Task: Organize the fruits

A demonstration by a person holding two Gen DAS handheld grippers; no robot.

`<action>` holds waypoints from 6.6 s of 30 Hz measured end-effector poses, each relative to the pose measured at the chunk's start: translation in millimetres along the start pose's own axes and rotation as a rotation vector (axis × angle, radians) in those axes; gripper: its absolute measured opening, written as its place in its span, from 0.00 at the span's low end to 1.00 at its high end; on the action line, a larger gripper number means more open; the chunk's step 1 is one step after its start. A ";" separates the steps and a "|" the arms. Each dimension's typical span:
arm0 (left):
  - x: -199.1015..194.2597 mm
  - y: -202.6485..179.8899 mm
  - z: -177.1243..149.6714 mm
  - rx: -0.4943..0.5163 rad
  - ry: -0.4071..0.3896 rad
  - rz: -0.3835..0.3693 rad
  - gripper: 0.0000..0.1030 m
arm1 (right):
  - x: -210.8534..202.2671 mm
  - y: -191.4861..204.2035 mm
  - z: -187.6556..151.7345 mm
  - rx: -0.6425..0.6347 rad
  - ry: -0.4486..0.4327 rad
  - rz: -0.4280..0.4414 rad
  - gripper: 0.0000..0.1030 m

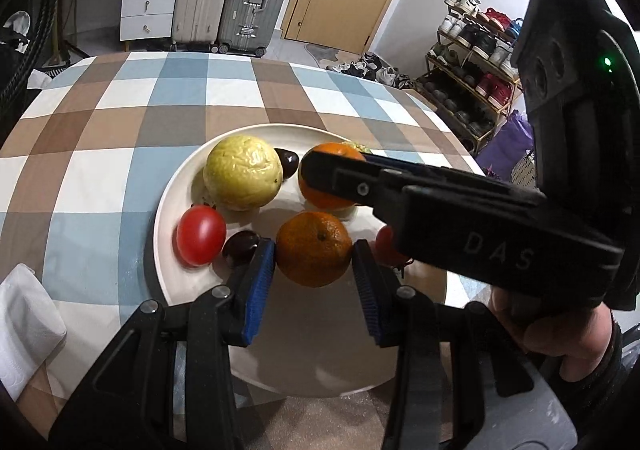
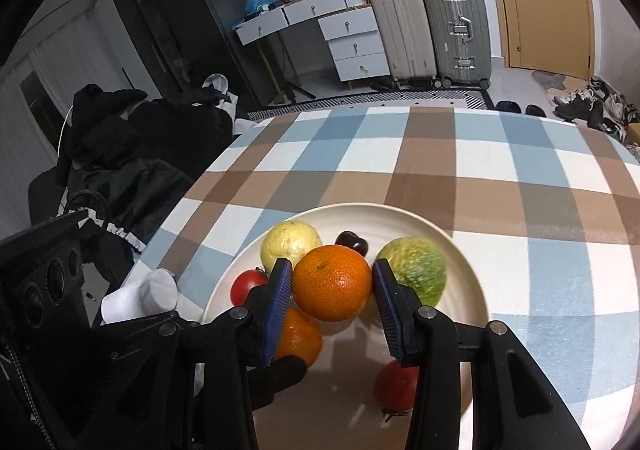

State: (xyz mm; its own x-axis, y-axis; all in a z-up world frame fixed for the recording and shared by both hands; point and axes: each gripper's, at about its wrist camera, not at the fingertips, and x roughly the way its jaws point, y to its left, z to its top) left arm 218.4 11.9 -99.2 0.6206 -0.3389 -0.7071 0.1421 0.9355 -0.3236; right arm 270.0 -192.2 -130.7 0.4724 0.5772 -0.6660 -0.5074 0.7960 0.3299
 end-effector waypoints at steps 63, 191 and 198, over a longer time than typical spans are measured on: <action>-162.0 -43.1 -149.0 0.081 -0.031 0.215 0.99 | -163.2 55.1 -204.9 0.048 -0.099 -0.017 0.94; 23.2 -48.7 21.0 0.112 0.124 -0.003 0.24 | -34.7 -60.3 -28.2 0.164 0.019 0.001 0.33; 8.7 -52.8 17.0 0.121 0.108 -0.006 0.31 | -73.0 -56.6 -28.1 0.184 -0.072 0.000 0.47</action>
State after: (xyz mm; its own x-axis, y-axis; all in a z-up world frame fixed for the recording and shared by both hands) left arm 229.5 -38.7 -77.6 0.5336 -0.3476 -0.7710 0.2413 0.9363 -0.2551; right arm 243.9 -284.6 -119.5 0.5264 0.5833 -0.6185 -0.3704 0.8122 0.4507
